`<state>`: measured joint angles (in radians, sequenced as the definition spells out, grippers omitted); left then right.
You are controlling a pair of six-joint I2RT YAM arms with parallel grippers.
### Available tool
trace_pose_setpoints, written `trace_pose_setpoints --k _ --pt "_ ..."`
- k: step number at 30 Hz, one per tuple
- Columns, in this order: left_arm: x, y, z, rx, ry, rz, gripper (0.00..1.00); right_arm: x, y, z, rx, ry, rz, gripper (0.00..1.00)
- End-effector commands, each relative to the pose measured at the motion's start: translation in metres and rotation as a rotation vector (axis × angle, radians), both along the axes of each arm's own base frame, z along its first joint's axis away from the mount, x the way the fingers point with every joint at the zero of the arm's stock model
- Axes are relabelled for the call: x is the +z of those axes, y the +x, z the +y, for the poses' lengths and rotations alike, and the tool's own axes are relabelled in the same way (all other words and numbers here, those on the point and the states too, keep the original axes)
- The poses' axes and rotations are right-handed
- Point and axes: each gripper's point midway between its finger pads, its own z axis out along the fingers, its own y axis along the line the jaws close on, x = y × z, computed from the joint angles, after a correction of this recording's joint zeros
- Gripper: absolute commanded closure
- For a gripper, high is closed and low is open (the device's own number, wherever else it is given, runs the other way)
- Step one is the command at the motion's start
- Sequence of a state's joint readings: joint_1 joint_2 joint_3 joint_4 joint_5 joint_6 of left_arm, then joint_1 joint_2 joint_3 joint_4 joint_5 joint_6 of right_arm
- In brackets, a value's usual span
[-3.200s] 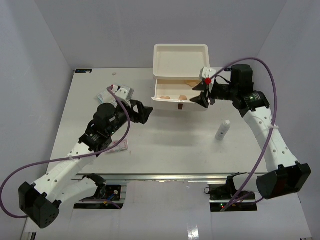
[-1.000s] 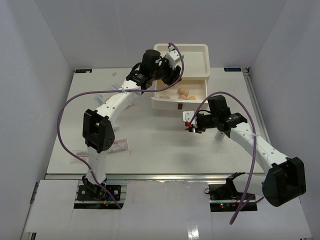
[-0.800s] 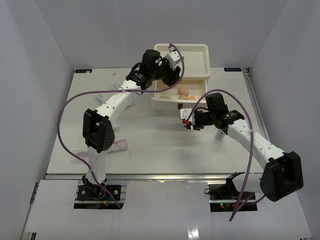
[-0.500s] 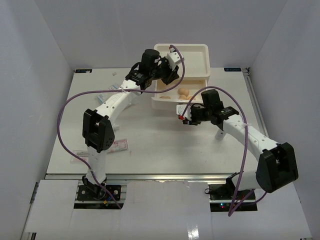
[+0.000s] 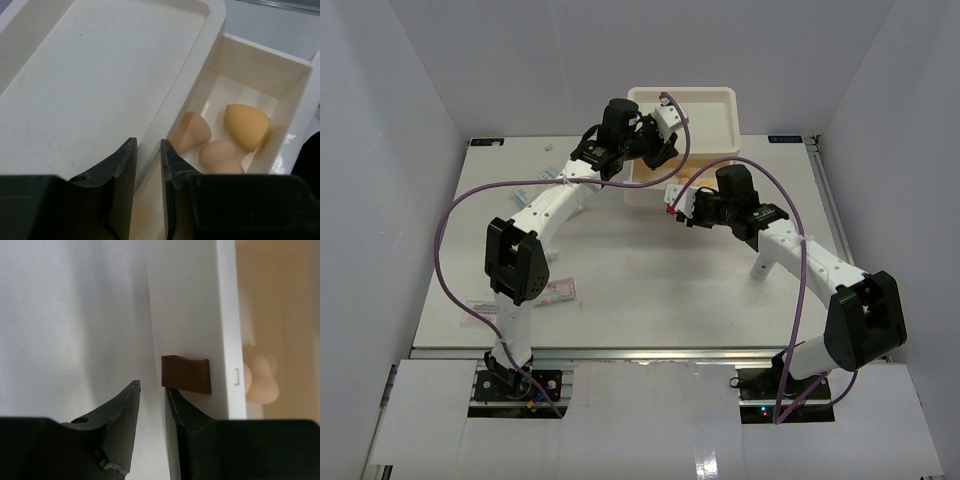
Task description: Organize the makeup
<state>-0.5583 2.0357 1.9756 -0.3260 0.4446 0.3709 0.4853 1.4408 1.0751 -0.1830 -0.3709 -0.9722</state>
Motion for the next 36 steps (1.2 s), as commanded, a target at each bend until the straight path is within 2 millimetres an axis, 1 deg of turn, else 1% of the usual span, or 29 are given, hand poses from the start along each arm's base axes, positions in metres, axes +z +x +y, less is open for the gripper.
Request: trace_pose_setpoints --k 1,3,6,11,13,16,22,24,27,30,31,33,35,36 --pt "-0.046 -0.030 -0.001 -0.065 0.060 0.182 0.75 0.083 0.062 -0.003 -0.147 0.108 -0.309 0.67" --pt "-0.048 -0.030 -0.001 -0.065 0.060 0.189 0.75 0.085 0.067 -0.004 -0.163 0.111 -0.324 0.67" --pt "-0.048 -0.031 -0.003 -0.067 0.054 0.199 0.75 0.086 0.082 -0.009 -0.222 0.108 -0.365 0.70" --pt "-0.047 -0.029 -0.003 -0.062 0.045 0.206 0.75 0.095 0.095 -0.013 -0.276 0.137 -0.450 0.74" --pt "-0.046 -0.029 -0.003 -0.060 0.041 0.208 0.75 0.097 0.100 -0.018 -0.315 0.150 -0.484 0.76" --pt "-0.045 -0.027 -0.002 -0.056 0.034 0.216 0.75 0.097 0.103 -0.022 -0.349 0.159 -0.515 0.77" --pt "-0.044 -0.027 -0.003 -0.055 0.015 0.236 0.75 0.089 0.105 -0.026 -0.374 0.170 -0.523 0.77" --pt "-0.043 -0.026 -0.002 -0.048 0.008 0.242 0.75 0.086 0.103 -0.026 -0.372 0.175 -0.506 0.76" --pt "-0.037 -0.024 -0.002 -0.033 -0.010 0.243 0.74 0.088 0.094 -0.022 -0.348 0.210 -0.466 0.77" --pt "-0.026 -0.020 -0.001 -0.007 -0.040 0.236 0.74 0.090 0.077 -0.016 -0.289 0.230 -0.403 0.78" --pt "-0.021 -0.019 -0.001 0.003 -0.054 0.238 0.73 0.090 0.071 -0.017 -0.276 0.225 -0.379 0.78" --pt "-0.011 -0.014 0.000 0.026 -0.077 0.223 0.73 0.089 0.061 -0.015 -0.226 0.239 -0.340 0.79" --pt "0.001 -0.010 0.001 0.057 -0.107 0.213 0.72 0.087 0.047 -0.011 -0.162 0.246 -0.292 0.80" --pt "0.006 -0.008 0.002 0.069 -0.122 0.210 0.71 0.085 0.043 -0.012 -0.145 0.246 -0.270 0.80"
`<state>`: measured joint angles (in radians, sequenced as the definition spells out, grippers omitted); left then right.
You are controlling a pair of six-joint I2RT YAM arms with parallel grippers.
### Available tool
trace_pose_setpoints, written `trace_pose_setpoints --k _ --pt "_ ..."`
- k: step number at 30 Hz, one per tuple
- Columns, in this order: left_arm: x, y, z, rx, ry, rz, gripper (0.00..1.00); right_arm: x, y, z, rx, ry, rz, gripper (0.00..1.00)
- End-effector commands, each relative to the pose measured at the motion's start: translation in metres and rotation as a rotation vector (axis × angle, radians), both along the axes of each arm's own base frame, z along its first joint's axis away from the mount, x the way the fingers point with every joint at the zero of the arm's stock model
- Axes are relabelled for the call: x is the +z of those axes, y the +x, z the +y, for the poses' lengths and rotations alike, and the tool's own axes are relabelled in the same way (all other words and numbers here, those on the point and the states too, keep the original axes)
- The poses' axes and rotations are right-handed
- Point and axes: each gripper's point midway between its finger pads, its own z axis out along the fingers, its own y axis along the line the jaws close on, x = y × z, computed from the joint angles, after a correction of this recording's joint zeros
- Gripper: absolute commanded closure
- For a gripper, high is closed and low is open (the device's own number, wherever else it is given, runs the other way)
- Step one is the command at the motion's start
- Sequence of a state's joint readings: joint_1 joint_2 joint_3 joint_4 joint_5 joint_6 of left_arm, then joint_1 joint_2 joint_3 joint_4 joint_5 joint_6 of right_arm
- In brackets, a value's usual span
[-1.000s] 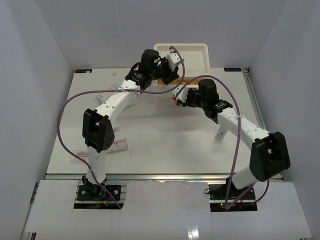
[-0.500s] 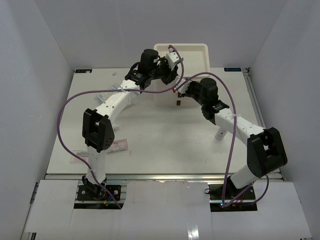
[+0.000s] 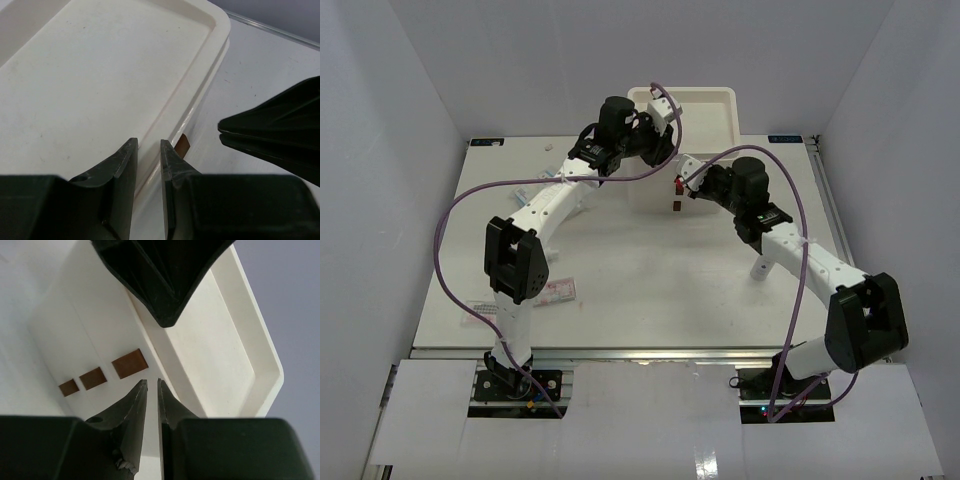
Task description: Organize the makeup
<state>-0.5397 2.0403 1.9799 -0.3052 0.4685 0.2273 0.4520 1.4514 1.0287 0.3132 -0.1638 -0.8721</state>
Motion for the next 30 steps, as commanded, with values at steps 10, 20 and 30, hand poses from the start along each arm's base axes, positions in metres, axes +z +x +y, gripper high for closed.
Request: trace_pose_setpoints --k 10,20,30 --pt "0.033 -0.008 -0.006 0.033 -0.141 0.121 0.70 -0.051 -0.026 0.014 0.250 -0.111 0.267 0.84" --pt "0.006 0.002 0.002 0.080 -0.095 0.141 0.70 -0.041 0.037 0.001 -0.008 0.013 0.149 0.90" --pt "-0.036 0.011 0.007 0.104 -0.019 0.182 0.68 -0.020 0.049 -0.004 -0.076 0.105 0.063 0.90"
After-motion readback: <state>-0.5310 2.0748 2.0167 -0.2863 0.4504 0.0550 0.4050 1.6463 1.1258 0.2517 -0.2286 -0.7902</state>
